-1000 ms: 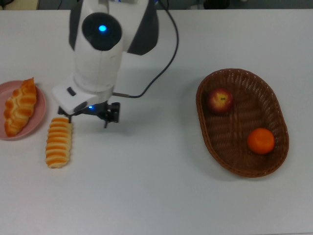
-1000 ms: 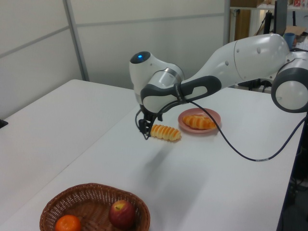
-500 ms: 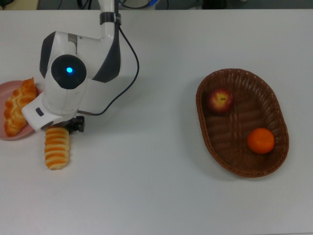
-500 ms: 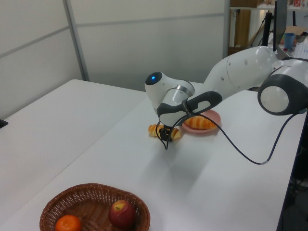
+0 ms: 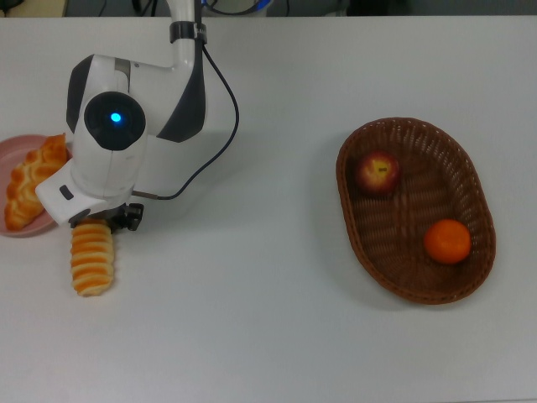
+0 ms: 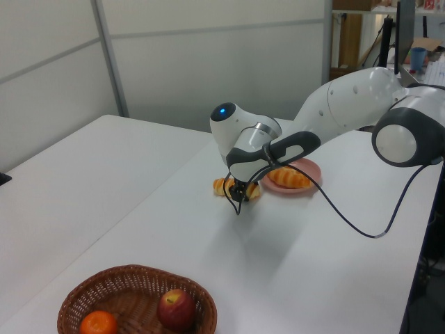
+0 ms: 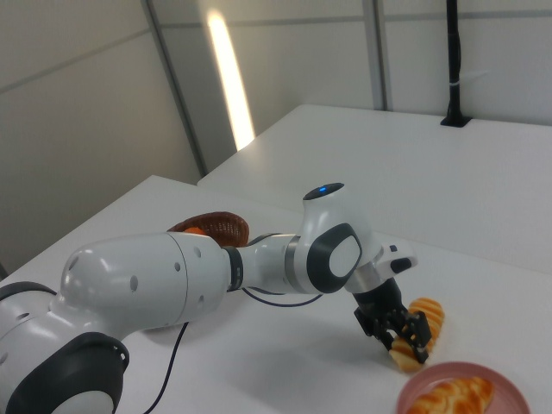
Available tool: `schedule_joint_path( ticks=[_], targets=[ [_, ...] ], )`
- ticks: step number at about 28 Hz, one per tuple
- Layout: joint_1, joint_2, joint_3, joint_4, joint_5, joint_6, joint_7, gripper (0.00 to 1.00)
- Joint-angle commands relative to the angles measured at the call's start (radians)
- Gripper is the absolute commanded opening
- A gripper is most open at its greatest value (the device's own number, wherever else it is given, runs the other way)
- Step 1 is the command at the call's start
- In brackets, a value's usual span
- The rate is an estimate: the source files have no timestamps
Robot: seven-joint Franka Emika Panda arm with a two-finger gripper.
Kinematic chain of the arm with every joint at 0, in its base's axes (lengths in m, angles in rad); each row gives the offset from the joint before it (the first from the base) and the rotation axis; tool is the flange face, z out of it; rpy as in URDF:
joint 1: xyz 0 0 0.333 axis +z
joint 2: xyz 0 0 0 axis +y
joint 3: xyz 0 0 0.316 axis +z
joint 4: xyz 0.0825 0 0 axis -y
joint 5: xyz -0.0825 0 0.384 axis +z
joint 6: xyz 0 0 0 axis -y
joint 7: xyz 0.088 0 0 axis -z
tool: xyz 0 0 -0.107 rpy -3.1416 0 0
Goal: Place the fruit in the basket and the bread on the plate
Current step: 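Carry the striped roll onto the pink plate and release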
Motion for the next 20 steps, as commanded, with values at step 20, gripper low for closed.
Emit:
schedule_joint_path(
  ticks=[20],
  targets=[
    [-0.114, -0.161, -0.015, -0.011, 0.131, -0.194, -0.124, 0.0]
  ],
)
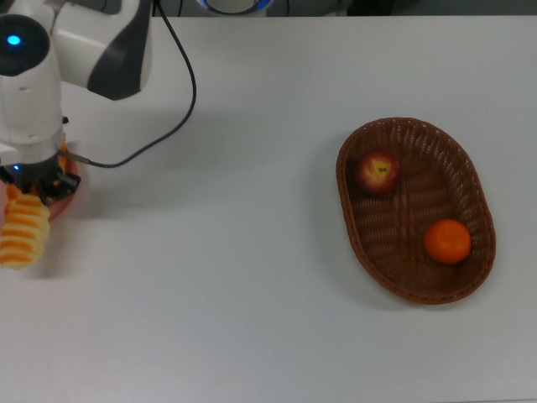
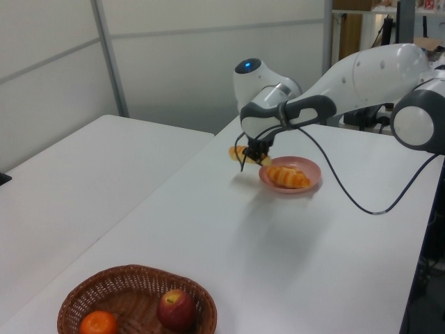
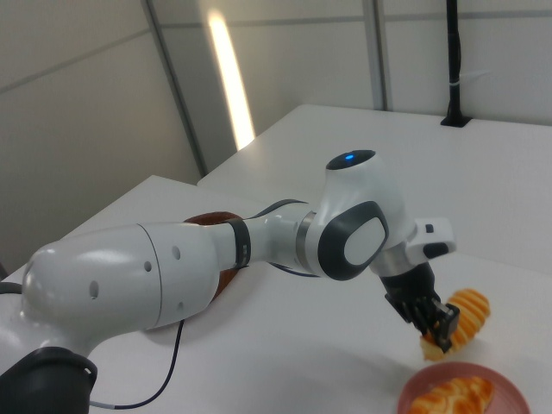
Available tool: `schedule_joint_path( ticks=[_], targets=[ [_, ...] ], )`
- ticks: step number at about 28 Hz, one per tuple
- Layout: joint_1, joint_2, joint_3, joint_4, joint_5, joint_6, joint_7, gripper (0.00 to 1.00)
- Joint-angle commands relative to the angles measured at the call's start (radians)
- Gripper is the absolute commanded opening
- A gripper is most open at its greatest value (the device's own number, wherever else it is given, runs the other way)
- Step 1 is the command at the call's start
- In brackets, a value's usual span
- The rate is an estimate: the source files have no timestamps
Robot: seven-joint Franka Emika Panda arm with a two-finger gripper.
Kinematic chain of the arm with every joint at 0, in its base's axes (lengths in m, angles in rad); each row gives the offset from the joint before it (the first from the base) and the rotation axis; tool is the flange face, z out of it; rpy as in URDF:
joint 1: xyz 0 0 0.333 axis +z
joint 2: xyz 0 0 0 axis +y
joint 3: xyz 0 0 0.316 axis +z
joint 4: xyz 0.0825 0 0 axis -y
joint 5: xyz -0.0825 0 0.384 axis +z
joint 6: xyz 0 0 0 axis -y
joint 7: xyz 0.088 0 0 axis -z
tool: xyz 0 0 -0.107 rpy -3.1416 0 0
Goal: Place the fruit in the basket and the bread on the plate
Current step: 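Carry the striped roll onto the pink plate and release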
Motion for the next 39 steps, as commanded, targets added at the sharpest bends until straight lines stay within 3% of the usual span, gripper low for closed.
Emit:
schedule_joint_path(
  ticks=[1, 6, 12, 16, 24, 25, 26, 28, 33, 39],
  targets=[
    [-0.005, -0.054, -0.021, -0.039, 0.009, -0.197, -0.141, 0.0],
    [-0.011, -0.07, -0.054, -0.034, 0.013, -0.362, -0.279, 0.0],
    [-0.037, -0.07, -0.081, -0.033, 0.012, -0.363, -0.285, 0.0],
    [-0.079, -0.07, -0.081, -0.028, 0.021, -0.351, -0.287, 0.0],
    [-0.08, -0.051, -0.08, -0.037, 0.012, -0.285, -0.279, 0.0],
    [-0.08, -0.051, -0.08, -0.037, 0.012, -0.284, -0.279, 0.05],
    [-0.079, -0.048, -0.08, -0.037, 0.009, -0.282, -0.279, 0.43],
    [-0.079, -0.044, -0.08, -0.037, 0.007, -0.28, -0.279, 1.0],
    [-0.079, -0.042, -0.08, -0.031, 0.005, -0.279, -0.279, 1.0],
    [-0.082, -0.051, -0.078, -0.027, 0.039, -0.28, -0.275, 1.0]
  ],
)
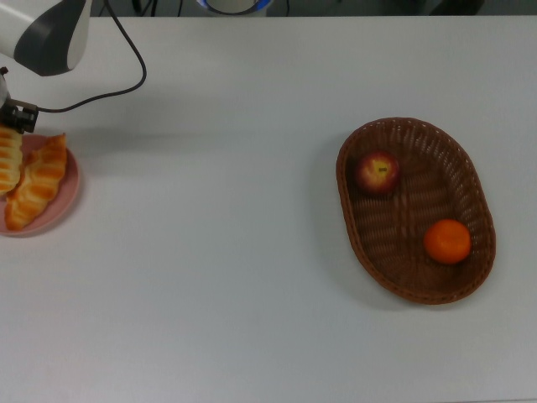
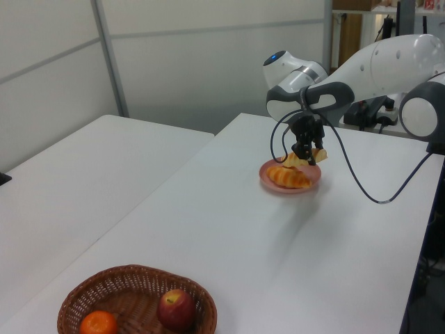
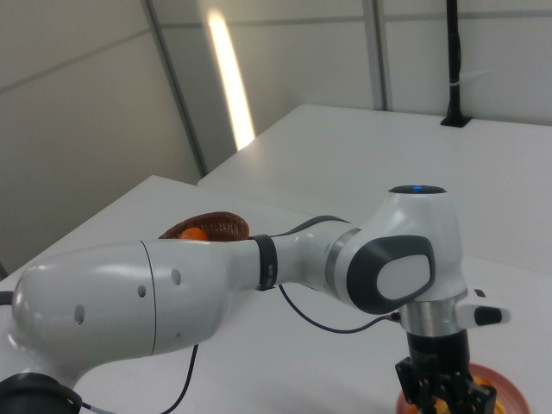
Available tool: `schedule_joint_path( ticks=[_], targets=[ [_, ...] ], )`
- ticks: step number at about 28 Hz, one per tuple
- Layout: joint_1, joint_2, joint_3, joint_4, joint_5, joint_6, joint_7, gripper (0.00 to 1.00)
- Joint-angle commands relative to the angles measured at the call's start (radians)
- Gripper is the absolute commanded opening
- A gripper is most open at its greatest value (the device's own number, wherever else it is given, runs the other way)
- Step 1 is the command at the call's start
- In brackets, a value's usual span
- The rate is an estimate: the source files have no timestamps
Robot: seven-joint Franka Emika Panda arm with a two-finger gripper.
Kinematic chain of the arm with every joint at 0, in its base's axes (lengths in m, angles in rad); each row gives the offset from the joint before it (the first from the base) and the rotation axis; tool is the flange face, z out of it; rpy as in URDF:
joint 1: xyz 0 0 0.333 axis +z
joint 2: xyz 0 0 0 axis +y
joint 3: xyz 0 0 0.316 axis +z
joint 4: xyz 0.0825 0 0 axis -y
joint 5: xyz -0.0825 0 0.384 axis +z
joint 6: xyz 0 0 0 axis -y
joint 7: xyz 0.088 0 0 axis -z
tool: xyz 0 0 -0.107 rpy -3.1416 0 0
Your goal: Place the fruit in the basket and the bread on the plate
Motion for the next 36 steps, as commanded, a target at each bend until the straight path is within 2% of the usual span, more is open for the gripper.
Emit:
schedule_joint_path(
  ticks=[1, 2, 5, 7, 15, 18, 20, 24, 36],
  targets=[
    [0.003, -0.029, -0.002, -0.01, 0.049, 0.02, -0.01, 1.0],
    [0.006, -0.038, 0.003, 0.008, 0.084, 0.019, -0.01, 1.0],
    [0.017, -0.056, 0.004, 0.018, 0.149, 0.011, -0.011, 1.0],
    [0.031, -0.098, 0.004, 0.018, 0.207, 0.008, -0.011, 1.0],
    [0.12, -0.199, 0.016, 0.018, 0.31, -0.083, -0.019, 1.0],
    [0.187, -0.207, 0.026, 0.018, 0.31, -0.083, -0.01, 1.0],
    [0.207, -0.211, 0.026, 0.019, 0.314, -0.084, -0.011, 1.0],
    [0.218, -0.237, 0.03, 0.018, 0.325, -0.09, -0.016, 1.0],
    [0.23, -0.244, 0.055, 0.018, 0.325, -0.112, -0.016, 1.0]
  ],
)
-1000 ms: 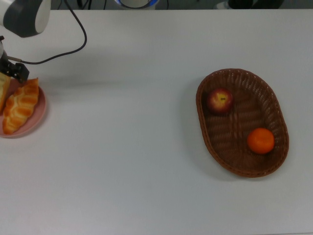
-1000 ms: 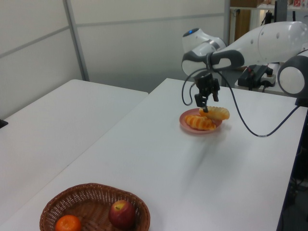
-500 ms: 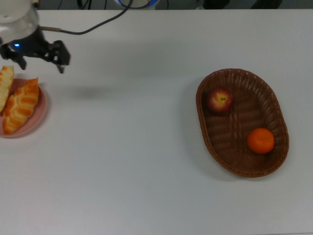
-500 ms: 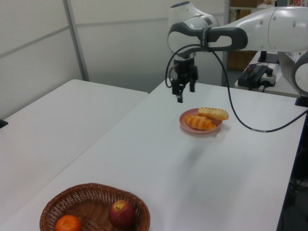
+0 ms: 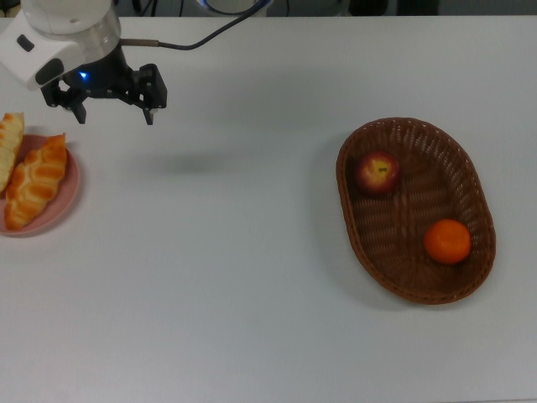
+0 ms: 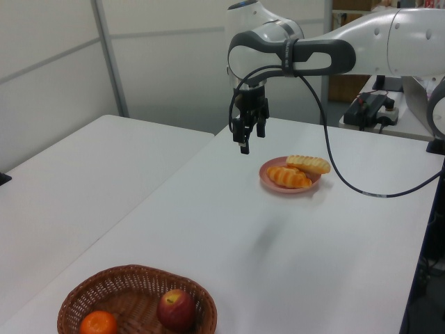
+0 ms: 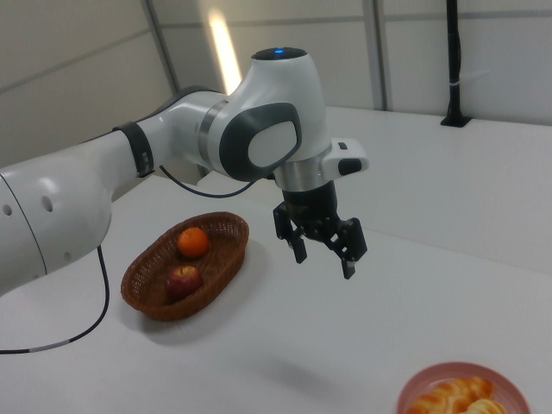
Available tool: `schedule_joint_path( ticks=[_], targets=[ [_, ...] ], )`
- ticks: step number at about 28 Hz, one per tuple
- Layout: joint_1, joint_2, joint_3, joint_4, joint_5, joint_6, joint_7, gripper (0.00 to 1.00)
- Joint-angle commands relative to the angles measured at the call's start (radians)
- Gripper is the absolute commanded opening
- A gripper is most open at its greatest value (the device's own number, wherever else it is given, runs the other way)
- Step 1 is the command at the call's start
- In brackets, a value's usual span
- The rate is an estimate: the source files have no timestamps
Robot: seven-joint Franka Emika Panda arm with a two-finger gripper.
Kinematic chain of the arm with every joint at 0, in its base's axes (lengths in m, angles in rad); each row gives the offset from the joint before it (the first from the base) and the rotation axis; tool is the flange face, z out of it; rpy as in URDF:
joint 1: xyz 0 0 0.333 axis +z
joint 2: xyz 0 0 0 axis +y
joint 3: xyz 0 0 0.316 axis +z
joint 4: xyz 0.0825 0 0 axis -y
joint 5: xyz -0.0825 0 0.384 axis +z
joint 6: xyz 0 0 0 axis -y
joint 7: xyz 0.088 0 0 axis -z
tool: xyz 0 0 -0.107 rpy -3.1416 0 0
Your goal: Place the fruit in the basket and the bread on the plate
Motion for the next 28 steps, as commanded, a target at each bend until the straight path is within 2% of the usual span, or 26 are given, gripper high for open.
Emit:
schedule_joint_path(
  ticks=[1, 28],
  targets=[
    [-0.002, -0.032, 0.008, -0.03, 0.019, -0.022, -0.017, 1.0],
    [0.004, -0.03, 0.006, -0.036, 0.004, -0.04, -0.017, 1.0]
  ],
)
